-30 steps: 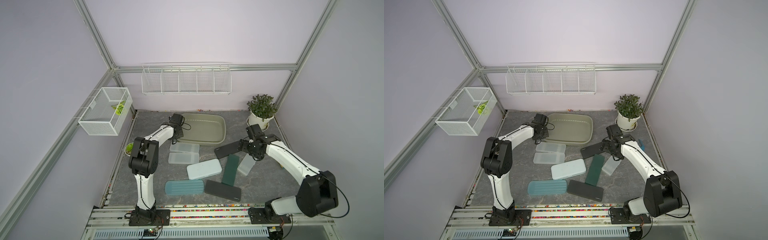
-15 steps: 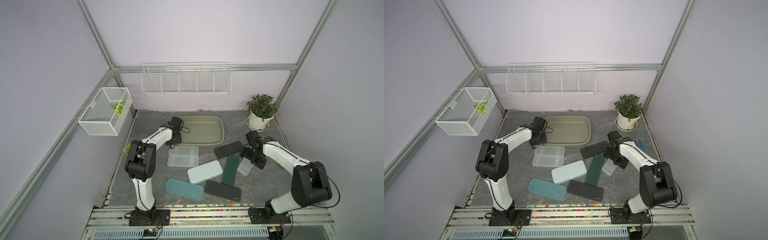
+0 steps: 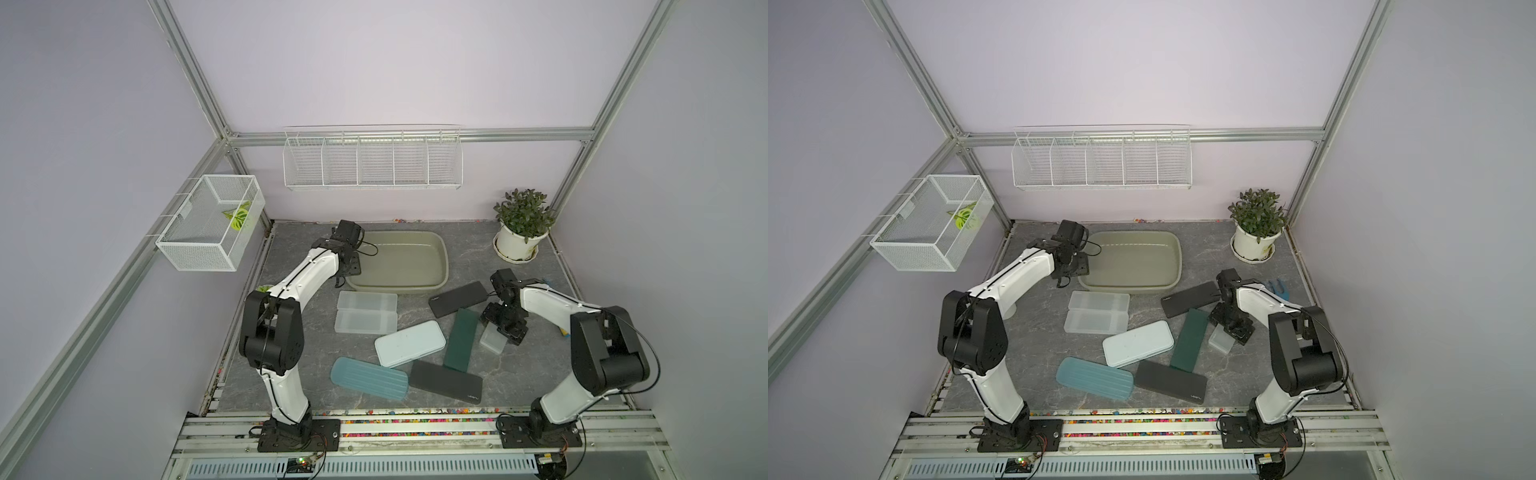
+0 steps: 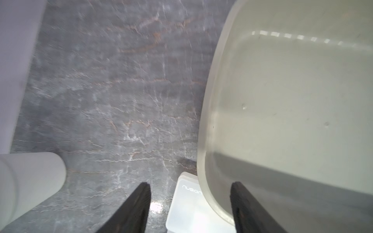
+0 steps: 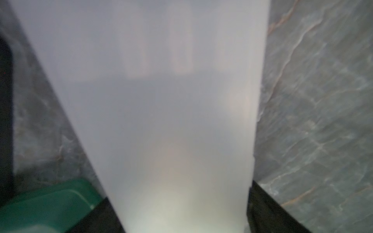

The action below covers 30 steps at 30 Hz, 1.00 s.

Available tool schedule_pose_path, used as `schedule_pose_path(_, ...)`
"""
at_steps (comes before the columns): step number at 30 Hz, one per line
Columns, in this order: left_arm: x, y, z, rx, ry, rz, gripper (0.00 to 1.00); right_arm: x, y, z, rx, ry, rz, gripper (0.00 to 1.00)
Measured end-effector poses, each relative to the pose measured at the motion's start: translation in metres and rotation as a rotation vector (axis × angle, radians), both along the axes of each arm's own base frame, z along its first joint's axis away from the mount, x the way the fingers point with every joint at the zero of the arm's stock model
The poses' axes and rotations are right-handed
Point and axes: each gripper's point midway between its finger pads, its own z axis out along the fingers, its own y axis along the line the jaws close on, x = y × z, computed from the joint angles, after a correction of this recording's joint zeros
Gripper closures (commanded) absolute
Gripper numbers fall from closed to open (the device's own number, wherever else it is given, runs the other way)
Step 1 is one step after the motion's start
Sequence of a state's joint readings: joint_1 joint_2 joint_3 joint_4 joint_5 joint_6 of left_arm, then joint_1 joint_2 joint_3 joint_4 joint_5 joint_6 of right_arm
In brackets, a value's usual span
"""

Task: Put the pencil case into the storage box
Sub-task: Pick up the pencil case from the center of the board.

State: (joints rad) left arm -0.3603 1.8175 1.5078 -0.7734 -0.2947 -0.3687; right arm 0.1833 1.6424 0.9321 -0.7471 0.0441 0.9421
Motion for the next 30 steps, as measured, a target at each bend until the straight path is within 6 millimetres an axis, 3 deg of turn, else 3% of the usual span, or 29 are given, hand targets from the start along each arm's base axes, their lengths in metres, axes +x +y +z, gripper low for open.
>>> schedule_pose_path(6,0.002,0.006,0.024,0.035,-0.041,-0.001,0.35,0.0,-0.006,0.002,-0.013,0.0,0.018,0.38)
schedule_pose_path(9,-0.001,0.01,0.029,0.053,-0.043,-0.001,0.35,0.002,-0.01,0.017,-0.037,-0.008,0.054,0.42)
schedule_pose_path(14,-0.008,0.018,0.041,0.078,-0.055,0.01,0.35,0.04,-0.002,0.09,-0.072,-0.193,0.207,0.47)
schedule_pose_path(17,-0.012,0.024,0.057,0.078,-0.085,0.023,0.35,0.067,0.028,0.138,-0.071,-0.336,0.369,0.47)
schedule_pose_path(20,-0.016,0.032,0.072,0.073,-0.119,0.041,0.35,0.087,0.068,0.163,-0.051,-0.403,0.52,0.47)
schedule_pose_path(23,-0.021,0.043,0.082,0.069,-0.139,0.066,0.35,0.11,0.11,0.16,-0.024,-0.405,0.642,0.48)
schedule_pose_path(30,-0.04,0.068,0.086,0.077,-0.135,0.119,0.35,0.16,0.192,0.125,0.039,-0.388,0.788,0.48)
